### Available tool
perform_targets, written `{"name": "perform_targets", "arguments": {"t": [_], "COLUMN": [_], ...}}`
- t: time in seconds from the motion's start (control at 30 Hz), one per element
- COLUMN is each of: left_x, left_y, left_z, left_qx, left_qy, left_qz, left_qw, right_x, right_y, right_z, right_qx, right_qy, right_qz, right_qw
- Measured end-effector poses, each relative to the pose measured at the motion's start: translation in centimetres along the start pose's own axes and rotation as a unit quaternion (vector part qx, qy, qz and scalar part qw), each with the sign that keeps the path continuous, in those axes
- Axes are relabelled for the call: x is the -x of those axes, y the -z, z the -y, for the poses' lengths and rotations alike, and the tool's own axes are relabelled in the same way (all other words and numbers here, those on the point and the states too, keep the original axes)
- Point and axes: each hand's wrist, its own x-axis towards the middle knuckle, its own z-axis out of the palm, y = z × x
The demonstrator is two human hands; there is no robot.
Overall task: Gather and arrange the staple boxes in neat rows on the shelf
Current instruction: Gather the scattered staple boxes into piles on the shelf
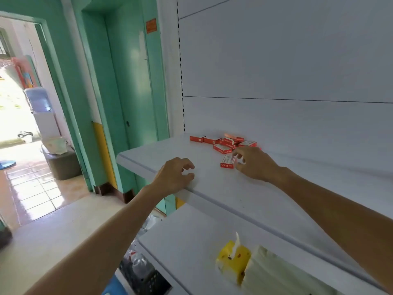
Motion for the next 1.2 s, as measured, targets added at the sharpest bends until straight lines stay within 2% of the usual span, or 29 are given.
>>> {"name": "perform_targets", "arguments": {"t": [0.27, 0.43, 0.6, 0.67, 0.8, 0.97, 1.07, 1.2], "left_x": [-7.6, -12.2, -16.3, -18.1, -22.4, -26.9, -28.2, -29.4], "left_y": [-0.6, -1.0, -2.6, -3.0, -3.9, -4.7, -5.7, -6.4], "left_z": [4.1, 6.4, 7.9, 8.7, 10.4, 10.7, 11.7, 12.7], "left_qx": [-0.021, -0.016, 0.023, 0.043, 0.029, -0.006, -0.011, -0.024], "left_qy": [-0.008, -0.021, -0.044, -0.057, -0.083, -0.128, -0.145, -0.173], "left_qz": [0.009, 0.006, 0.013, 0.021, 0.045, 0.087, 0.133, 0.147], "left_qw": [1.000, 1.000, 0.999, 0.997, 0.995, 0.988, 0.980, 0.974], "right_x": [-9.8, -13.9, -17.5, -18.6, -20.2, -22.5, -23.4, -24.2], "right_y": [-1.3, -3.5, -4.5, -5.1, -6.6, -7.9, -8.3, -8.8], "right_z": [-1.8, -1.7, -1.2, -1.0, -1.3, -1.3, -0.8, -0.1], "right_qx": [-0.070, -0.068, -0.070, -0.033, 0.146, 0.241, 0.250, 0.252], "right_qy": [-0.014, 0.010, -0.009, -0.015, -0.041, -0.085, -0.116, -0.146], "right_qz": [-0.063, -0.024, -0.013, 0.001, 0.034, 0.063, 0.058, 0.065], "right_qw": [0.995, 0.997, 0.997, 0.999, 0.988, 0.965, 0.959, 0.954]}}
